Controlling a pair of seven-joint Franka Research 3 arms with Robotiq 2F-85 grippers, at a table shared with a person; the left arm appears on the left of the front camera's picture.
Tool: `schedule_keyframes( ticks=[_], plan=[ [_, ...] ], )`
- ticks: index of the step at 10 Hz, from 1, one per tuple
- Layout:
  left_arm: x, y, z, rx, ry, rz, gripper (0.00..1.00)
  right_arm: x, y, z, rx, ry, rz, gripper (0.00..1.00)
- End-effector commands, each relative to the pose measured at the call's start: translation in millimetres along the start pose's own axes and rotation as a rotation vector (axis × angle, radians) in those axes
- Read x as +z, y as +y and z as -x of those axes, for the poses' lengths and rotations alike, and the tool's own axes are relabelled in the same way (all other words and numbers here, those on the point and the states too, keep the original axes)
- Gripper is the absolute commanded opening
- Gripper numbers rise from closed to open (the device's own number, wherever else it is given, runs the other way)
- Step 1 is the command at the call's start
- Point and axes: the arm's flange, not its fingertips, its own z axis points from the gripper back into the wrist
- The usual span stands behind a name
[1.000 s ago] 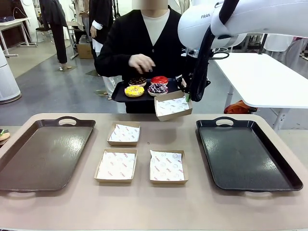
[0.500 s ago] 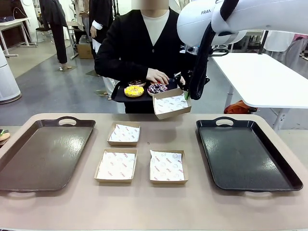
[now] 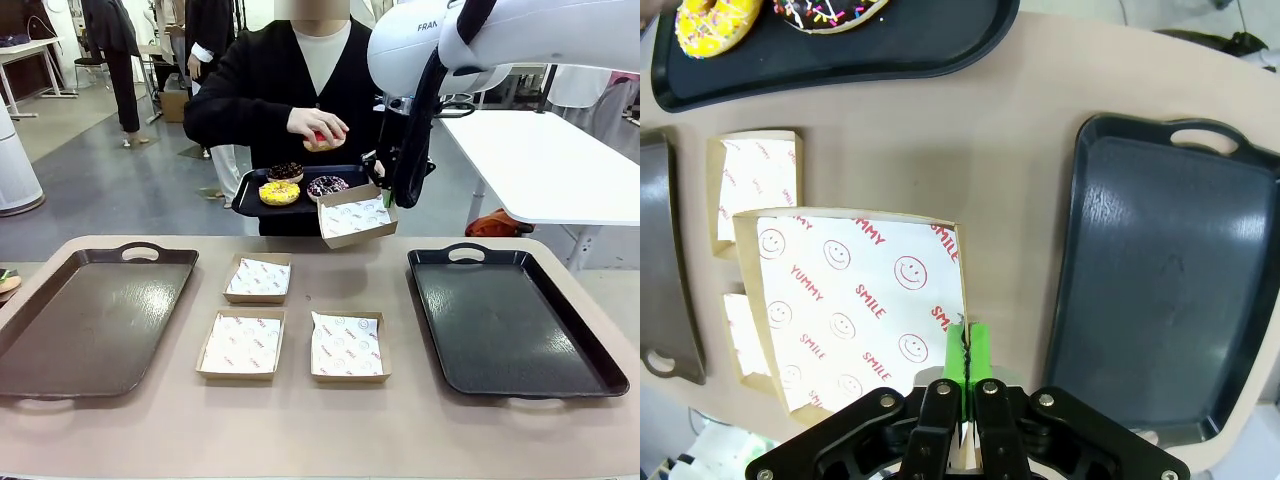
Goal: Individually package the donuts and arrange them on the tray.
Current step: Place the picked Paper togo box on the Handle tray while simultaneously picking up another Paper togo box from the table with the other hand.
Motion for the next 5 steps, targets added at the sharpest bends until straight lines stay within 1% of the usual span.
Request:
schedule_keyframes(
  ticks=[1,5],
  plan=[
    [0.7,-1.8,-0.1,-0.004,-0.007,0.015,1.0,-1.4,-2.8,4.3,0.003,-0.005,0.005,0.0],
    [0.7,-1.8,-0.1,-0.004,-0.007,0.015,1.0,-1.4,-2.8,4.3,0.003,-0.005,0.005,0.0]
  ],
)
